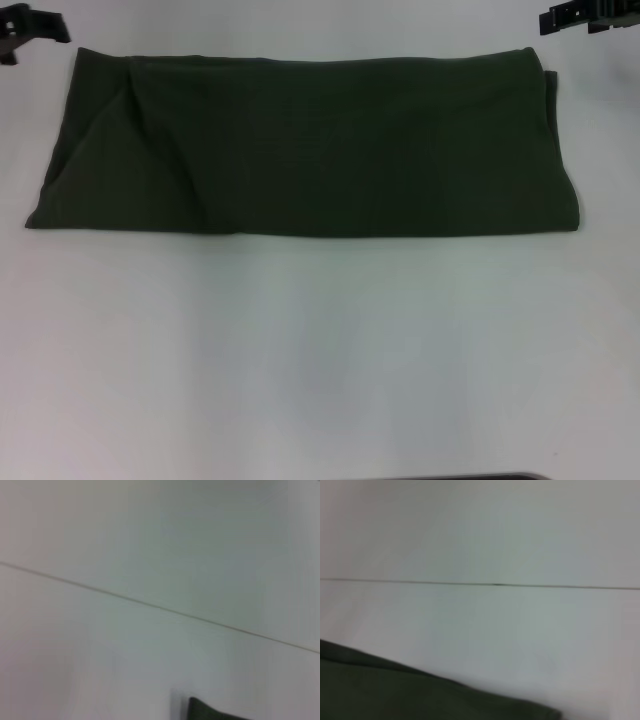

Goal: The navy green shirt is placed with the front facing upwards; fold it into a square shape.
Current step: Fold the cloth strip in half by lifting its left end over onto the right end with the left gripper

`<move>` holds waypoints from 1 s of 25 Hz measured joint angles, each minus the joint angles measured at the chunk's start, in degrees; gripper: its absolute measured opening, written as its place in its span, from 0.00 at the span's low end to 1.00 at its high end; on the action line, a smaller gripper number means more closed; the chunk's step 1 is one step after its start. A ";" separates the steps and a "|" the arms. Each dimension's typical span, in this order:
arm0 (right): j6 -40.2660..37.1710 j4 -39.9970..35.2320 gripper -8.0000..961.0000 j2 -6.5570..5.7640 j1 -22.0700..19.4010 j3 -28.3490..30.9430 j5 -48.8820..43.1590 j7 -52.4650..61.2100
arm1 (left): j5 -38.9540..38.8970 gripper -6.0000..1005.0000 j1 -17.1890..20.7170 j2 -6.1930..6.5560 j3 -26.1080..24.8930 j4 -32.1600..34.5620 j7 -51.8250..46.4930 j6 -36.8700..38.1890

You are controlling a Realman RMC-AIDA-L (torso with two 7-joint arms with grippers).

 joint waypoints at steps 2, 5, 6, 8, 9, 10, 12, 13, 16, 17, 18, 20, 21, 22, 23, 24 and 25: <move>-2.44 0.00 0.79 -0.58 -0.75 1.72 3.11 -2.02 | -0.45 0.64 0.07 1.03 -2.00 -0.02 0.25 2.71; -6.39 -0.01 0.84 -1.41 -2.55 4.32 9.10 -6.63 | -3.55 0.87 0.97 2.22 -4.76 -0.36 1.77 6.84; -7.88 -0.02 0.85 -1.54 -3.57 5.33 11.87 -9.12 | -5.58 0.88 1.63 2.51 -5.60 -0.62 2.97 8.30; -10.83 -0.01 0.89 -1.37 -6.76 7.88 19.17 -16.23 | -14.23 0.89 4.56 2.83 -8.23 -1.48 8.06 12.52; -11.50 -0.02 0.91 -1.01 -8.44 8.83 22.38 -19.57 | -14.23 0.89 4.56 2.83 -8.23 -1.48 8.06 12.52; -12.15 0.04 0.92 -0.55 -10.39 9.71 25.78 -23.07 | -17.99 0.90 5.73 2.81 -9.09 -1.64 10.28 14.00; -13.23 0.18 0.92 0.73 -15.08 10.94 33.01 -30.07 | -26.30 0.91 8.30 2.67 -10.58 -1.54 14.37 17.86; -13.66 0.29 0.93 1.43 -17.51 11.19 35.64 -32.91 | -30.51 0.92 9.86 2.64 -11.04 -1.21 16.30 20.19; -14.59 0.46 0.93 3.33 -22.99 11.39 40.53 -39.09 | -37.26 0.93 13.28 2.71 -11.25 -0.49 18.69 25.26; -15.07 0.58 0.93 3.83 -24.24 11.59 41.51 -40.57 | -37.90 0.93 13.84 2.71 -11.22 -0.44 18.85 26.14; -15.64 0.86 0.92 4.41 -25.46 11.90 42.42 -42.10 | -38.14 0.93 14.56 2.62 -11.14 -0.44 18.98 26.82; -16.88 1.79 0.92 5.66 -27.22 12.98 43.70 -45.20 | -37.80 0.93 15.42 2.28 -10.72 -0.08 19.68 27.23; -17.51 2.51 0.92 6.33 -27.78 13.70 44.07 -46.61 | -37.36 0.93 15.78 2.10 -10.43 0.57 20.17 26.83; -17.97 3.54 0.92 6.75 -28.16 14.40 44.18 -47.94 | -36.89 0.93 16.09 1.94 -10.25 1.38 20.73 26.13; -18.39 4.79 0.92 7.00 -28.38 14.97 44.24 -49.24 | -36.47 0.93 16.28 1.78 -10.09 2.31 21.31 25.33; -18.78 6.13 0.92 7.19 -28.54 15.41 44.23 -50.63 | -36.28 0.93 16.42 1.62 -10.00 3.23 22.07 24.58; -19.10 7.52 0.92 7.21 -28.60 15.66 44.24 -51.84 | -36.12 0.93 16.52 1.50 -9.96 3.89 22.88 23.95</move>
